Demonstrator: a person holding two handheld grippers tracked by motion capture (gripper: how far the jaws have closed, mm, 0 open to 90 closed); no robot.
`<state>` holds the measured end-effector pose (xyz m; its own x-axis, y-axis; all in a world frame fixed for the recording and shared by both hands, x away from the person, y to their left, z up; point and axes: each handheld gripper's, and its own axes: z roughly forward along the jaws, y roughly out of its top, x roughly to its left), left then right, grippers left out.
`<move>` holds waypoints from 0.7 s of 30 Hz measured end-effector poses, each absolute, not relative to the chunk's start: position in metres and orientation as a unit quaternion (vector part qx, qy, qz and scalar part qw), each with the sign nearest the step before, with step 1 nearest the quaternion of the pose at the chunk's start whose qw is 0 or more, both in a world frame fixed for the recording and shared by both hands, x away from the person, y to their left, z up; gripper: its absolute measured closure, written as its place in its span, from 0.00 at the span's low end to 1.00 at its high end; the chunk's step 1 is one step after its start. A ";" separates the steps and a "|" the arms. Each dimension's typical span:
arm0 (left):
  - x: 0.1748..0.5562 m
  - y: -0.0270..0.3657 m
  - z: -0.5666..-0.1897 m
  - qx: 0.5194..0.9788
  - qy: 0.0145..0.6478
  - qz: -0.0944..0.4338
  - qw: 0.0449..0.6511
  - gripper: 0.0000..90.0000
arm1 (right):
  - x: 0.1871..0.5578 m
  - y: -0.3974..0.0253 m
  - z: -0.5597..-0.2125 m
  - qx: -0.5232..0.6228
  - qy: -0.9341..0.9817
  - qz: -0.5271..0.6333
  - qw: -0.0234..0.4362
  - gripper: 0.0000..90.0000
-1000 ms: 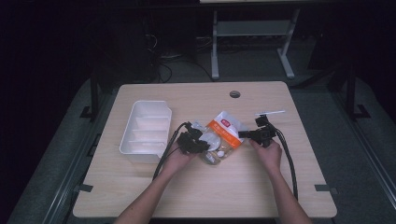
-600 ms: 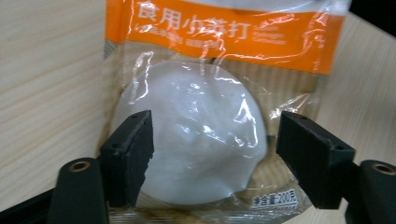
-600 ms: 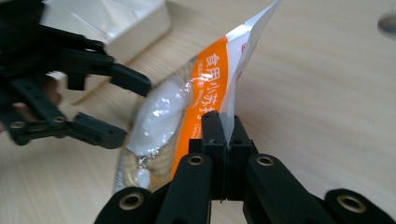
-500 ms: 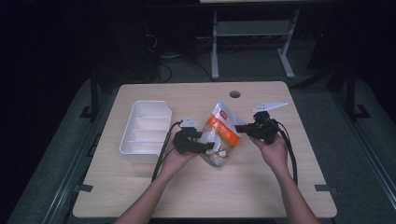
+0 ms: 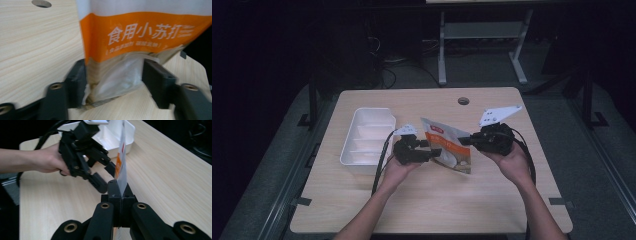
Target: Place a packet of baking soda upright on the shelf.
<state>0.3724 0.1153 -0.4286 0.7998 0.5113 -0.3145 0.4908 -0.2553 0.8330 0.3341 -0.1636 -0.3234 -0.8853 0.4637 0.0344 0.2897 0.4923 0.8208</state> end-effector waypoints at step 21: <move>0.374 0.108 -0.431 0.802 0.282 -0.056 0.524 0.85 | 0.321 -0.191 -0.319 0.176 0.849 0.494 0.069 1.00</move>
